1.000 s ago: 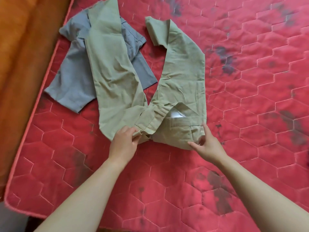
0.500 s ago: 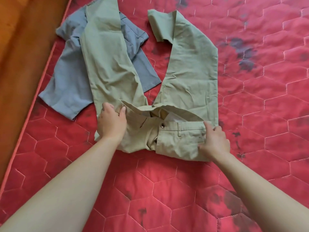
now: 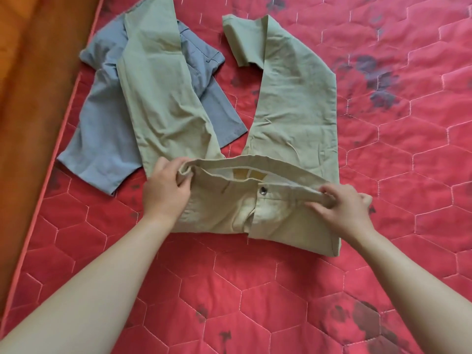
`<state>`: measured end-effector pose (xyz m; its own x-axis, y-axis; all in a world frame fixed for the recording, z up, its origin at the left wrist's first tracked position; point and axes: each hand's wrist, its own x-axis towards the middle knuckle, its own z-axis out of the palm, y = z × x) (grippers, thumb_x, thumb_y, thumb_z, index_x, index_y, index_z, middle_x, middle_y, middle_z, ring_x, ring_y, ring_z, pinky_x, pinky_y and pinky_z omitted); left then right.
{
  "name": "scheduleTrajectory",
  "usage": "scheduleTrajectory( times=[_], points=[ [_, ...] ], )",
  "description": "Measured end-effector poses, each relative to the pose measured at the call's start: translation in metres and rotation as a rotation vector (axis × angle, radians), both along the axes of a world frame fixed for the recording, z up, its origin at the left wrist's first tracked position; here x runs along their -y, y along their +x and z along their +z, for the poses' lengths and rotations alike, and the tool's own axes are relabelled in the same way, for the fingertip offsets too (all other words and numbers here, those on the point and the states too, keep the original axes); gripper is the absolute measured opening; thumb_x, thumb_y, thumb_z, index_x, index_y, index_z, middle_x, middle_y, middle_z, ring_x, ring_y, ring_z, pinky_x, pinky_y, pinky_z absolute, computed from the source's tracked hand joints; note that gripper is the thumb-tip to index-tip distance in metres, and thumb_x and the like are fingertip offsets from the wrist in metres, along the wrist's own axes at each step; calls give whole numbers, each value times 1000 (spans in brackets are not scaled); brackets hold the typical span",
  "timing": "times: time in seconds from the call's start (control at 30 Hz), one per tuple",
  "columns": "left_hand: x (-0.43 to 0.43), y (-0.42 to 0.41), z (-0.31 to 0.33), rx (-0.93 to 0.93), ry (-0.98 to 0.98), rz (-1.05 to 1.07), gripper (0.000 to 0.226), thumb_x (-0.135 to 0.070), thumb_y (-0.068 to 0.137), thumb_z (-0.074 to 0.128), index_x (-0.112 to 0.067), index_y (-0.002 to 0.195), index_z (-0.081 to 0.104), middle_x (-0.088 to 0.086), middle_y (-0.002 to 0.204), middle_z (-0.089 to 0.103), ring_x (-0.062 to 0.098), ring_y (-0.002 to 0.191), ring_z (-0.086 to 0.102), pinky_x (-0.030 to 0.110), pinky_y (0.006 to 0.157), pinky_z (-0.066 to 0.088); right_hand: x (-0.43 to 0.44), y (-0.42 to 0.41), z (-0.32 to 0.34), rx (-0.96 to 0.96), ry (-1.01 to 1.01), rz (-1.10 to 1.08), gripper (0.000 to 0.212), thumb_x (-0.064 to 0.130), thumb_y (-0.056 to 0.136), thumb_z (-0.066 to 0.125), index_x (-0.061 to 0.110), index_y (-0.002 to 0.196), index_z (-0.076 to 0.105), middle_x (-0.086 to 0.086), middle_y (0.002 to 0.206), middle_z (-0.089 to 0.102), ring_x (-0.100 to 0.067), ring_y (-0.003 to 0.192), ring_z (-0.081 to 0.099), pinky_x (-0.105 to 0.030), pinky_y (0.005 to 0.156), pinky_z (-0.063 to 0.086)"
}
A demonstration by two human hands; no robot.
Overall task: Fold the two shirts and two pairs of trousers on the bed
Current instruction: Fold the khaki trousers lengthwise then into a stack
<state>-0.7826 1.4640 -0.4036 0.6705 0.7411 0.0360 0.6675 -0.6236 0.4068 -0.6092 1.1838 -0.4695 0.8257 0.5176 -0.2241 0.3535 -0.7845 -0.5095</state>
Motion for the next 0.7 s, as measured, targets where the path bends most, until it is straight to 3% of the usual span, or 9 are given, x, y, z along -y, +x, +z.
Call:
scheduleTrajectory(
  times=[0.1, 0.17, 0.23, 0.3, 0.33, 0.4, 0.47, 0.57, 0.7],
  points=[
    [-10, 6, 4, 4, 54, 79, 23, -26, 83, 64, -15, 104, 63, 14, 97, 63, 39, 89, 59, 39, 70, 44, -2, 15, 4, 97, 77, -147, 33, 39, 68, 76, 33, 96, 60, 6, 98, 53, -22, 97, 54, -36, 76, 26],
    [-3, 8, -1, -88, 76, 4, 23, -32, 84, 62, -14, 98, 61, 12, 95, 64, 39, 86, 59, 35, 63, 38, -9, 18, 3, -16, -38, -119, 65, 36, 67, 78, 30, 125, 49, -3, 124, 43, -25, 107, 53, -44, 84, 39],
    [7, 7, -8, -101, 63, -31, 23, -34, 84, 63, -15, 95, 59, 9, 93, 62, 37, 84, 59, 32, 61, 33, -13, 18, -3, -131, -220, -44, 77, 38, 70, 75, 29, 136, 37, -7, 133, 44, -29, 115, 50, -44, 89, 41],
    [15, 2, -11, -44, 8, -20, 20, -33, 83, 63, -15, 88, 56, 6, 88, 58, 35, 81, 57, 30, 60, 32, -11, 17, -5, -135, -335, -9, 50, 43, 71, 70, 30, 117, 55, -5, 107, 63, -29, 109, 53, -40, 84, 36],
    [17, -1, -12, -22, -25, -2, 20, -33, 84, 62, -15, 87, 53, 5, 85, 57, 34, 80, 56, 31, 60, 32, -9, 15, -2, -77, -367, -3, 29, 45, 71, 68, 31, 95, 62, -1, 89, 65, -28, 101, 53, -37, 79, 30],
    [19, -8, -9, -26, -75, 22, 19, -32, 86, 59, -17, 85, 48, 6, 76, 59, 37, 75, 56, 33, 58, 32, -4, 10, 4, 57, -387, 31, 20, 46, 69, 67, 29, 66, 58, 8, 76, 58, -22, 92, 45, -34, 72, 17],
    [23, -16, 1, -30, -115, 47, 19, -31, 88, 58, -17, 85, 45, 10, 69, 61, 40, 73, 57, 33, 56, 31, 1, 3, 15, 54, -303, 69, 17, 38, 70, 69, 28, 64, 57, 12, 83, 53, -22, 96, 44, -32, 72, 17],
    [34, -27, 34, 14, -193, 96, 16, -25, 89, 59, -14, 87, 48, 13, 74, 64, 40, 76, 58, 33, 57, 27, 10, -14, 53, -150, -146, 19, 20, 28, 76, 67, 25, 68, 48, 9, 68, 53, -28, 81, 58, -31, 61, 34],
    [53, -44, 109, 22, -284, 151, 23, -28, 90, 57, -9, 103, 57, 15, 95, 67, 37, 94, 59, 37, 72, 43, 20, -50, 134, -168, 13, -115, 5, 22, 77, 63, 27, 80, 63, 5, 68, 66, -24, 69, 59, -36, 60, 47]
  ],
)
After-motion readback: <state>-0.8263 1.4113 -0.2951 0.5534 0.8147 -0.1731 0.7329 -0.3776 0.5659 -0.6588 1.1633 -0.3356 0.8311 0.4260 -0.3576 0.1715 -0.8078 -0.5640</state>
